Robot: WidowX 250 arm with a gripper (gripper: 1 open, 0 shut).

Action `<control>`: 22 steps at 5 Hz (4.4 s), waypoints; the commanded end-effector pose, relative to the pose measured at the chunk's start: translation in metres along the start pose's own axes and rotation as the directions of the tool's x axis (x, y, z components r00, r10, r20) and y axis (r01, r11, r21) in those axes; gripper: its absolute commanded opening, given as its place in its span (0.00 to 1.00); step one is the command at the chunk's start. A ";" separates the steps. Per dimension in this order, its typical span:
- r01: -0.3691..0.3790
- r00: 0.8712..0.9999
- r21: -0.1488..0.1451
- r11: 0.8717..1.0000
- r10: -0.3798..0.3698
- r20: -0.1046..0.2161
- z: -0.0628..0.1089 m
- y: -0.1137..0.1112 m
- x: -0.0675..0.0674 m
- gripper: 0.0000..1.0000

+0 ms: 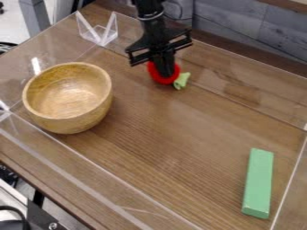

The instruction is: Move the red fruit to the right

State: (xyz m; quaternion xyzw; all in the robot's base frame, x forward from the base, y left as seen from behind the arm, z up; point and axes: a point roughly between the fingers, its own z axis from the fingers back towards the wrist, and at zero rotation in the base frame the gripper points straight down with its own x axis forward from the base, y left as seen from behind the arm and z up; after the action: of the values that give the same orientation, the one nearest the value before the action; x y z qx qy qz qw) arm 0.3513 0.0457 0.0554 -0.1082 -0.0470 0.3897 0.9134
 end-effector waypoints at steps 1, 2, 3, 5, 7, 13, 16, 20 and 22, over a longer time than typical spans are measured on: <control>0.035 0.995 -0.037 0.999 -0.031 0.092 0.022 -0.016 -0.004 0.00; 0.052 0.989 -0.019 0.998 -0.049 0.136 0.030 -0.012 -0.007 0.00; 0.060 0.984 0.002 0.998 -0.059 0.169 0.036 -0.007 -0.010 0.00; 0.174 0.963 0.052 0.983 -0.181 0.200 0.019 -0.010 -0.016 0.00; 0.298 0.929 0.088 0.951 -0.310 0.202 0.008 -0.013 -0.032 0.00; 0.228 0.938 0.177 0.957 -0.265 0.223 0.017 -0.023 -0.036 1.00; 0.223 0.944 0.135 0.966 -0.248 0.218 0.066 -0.006 -0.022 1.00; 0.254 0.934 0.138 0.957 -0.280 0.221 0.078 0.054 0.000 1.00; 0.307 0.915 0.109 0.945 -0.325 0.240 0.088 0.054 0.017 1.00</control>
State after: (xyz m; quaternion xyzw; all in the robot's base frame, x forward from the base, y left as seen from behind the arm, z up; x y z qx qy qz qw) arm 0.3042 0.1041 0.1115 -0.0199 -0.1389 0.2518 0.9575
